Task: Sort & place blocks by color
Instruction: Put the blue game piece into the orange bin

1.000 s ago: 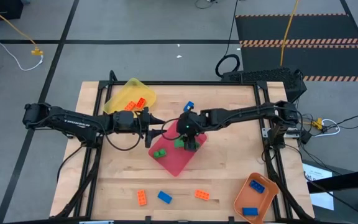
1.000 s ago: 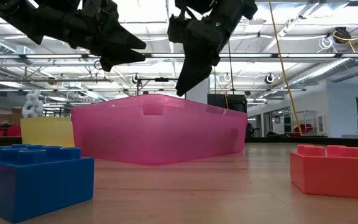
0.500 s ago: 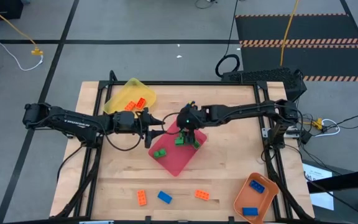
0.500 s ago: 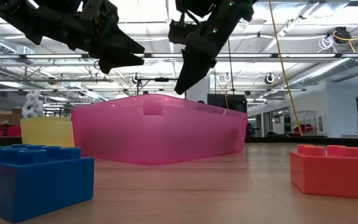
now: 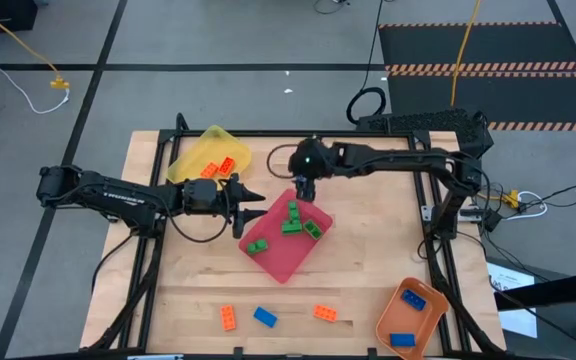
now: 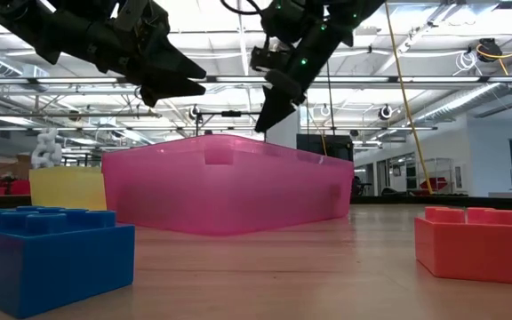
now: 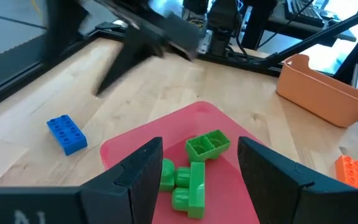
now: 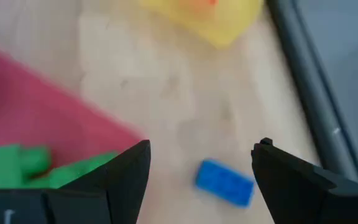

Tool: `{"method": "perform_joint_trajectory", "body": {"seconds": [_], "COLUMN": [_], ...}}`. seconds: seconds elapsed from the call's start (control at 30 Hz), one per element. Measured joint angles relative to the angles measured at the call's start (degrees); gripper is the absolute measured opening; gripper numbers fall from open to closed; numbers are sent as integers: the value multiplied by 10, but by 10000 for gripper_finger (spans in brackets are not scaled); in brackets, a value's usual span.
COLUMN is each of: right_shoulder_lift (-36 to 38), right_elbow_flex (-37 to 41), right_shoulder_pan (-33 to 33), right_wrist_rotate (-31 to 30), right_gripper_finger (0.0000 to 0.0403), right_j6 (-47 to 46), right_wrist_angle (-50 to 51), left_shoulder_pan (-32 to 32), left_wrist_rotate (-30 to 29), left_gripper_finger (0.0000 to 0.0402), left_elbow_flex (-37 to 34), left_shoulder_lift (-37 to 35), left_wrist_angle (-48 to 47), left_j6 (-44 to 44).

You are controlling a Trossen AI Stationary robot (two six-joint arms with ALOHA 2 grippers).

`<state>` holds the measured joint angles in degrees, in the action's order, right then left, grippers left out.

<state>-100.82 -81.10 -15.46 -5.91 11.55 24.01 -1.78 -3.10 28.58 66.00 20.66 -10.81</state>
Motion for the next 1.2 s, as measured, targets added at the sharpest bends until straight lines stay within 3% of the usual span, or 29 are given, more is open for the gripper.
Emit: {"method": "perform_joint_trajectory", "body": {"seconds": [0.47,0.9,1.2], "right_shoulder_lift": [-23,-110,-117], "right_elbow_flex": [0,0,0], "right_shoulder_pan": [-83,-73,-86], "right_wrist_rotate": [51,61,61], "right_gripper_finger": [263,263,263], "right_j6": [117,203,217], "right_wrist_angle": [1,59,53], "left_shoulder_pan": [0,0,0], "left_wrist_rotate": [0,0,0], "left_gripper_finger": [207,207,207], "left_elbow_flex": [0,0,0], "left_shoulder_lift": [0,0,0], "left_wrist_angle": [-1,-3,-11], "left_j6": [0,2,6]}}
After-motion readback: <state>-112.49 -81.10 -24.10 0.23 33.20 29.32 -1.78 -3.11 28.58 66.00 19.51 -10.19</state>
